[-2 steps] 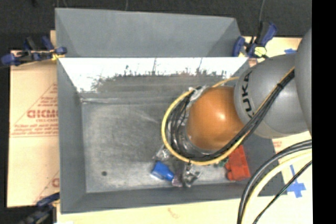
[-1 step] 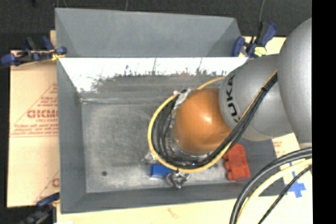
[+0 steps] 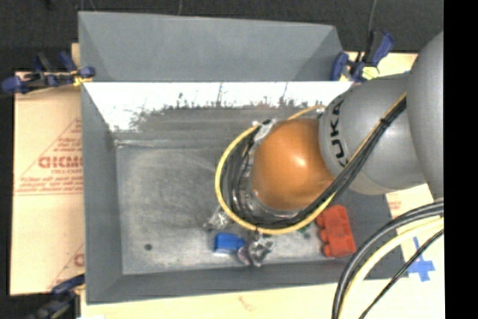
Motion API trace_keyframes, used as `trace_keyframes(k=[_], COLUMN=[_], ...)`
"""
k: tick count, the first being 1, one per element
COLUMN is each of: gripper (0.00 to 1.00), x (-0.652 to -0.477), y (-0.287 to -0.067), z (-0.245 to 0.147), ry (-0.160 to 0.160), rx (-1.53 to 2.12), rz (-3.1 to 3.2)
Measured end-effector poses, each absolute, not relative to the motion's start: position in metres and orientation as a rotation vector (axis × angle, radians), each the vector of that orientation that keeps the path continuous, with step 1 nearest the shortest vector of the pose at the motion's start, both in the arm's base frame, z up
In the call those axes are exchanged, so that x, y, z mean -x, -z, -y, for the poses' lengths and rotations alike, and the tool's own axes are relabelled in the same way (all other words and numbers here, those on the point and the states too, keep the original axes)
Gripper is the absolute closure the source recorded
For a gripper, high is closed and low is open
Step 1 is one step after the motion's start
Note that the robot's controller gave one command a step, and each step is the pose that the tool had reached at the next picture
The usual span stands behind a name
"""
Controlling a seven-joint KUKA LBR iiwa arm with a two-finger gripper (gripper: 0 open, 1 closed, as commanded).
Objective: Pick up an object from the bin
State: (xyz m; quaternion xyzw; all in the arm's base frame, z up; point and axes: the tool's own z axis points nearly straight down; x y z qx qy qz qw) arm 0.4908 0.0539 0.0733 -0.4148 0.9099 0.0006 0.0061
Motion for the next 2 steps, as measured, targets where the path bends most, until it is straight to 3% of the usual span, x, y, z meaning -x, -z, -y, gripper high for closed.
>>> trace_keyframes(k=[1, 2], gripper=[1.00, 0.00], x=[-0.4921, -0.4893], y=[-0.0747, -0.0724], z=[-0.0538, -0.0521], ry=[0.003, 0.001], rx=[1.299, 1.301], rz=[-2.845, -2.853])
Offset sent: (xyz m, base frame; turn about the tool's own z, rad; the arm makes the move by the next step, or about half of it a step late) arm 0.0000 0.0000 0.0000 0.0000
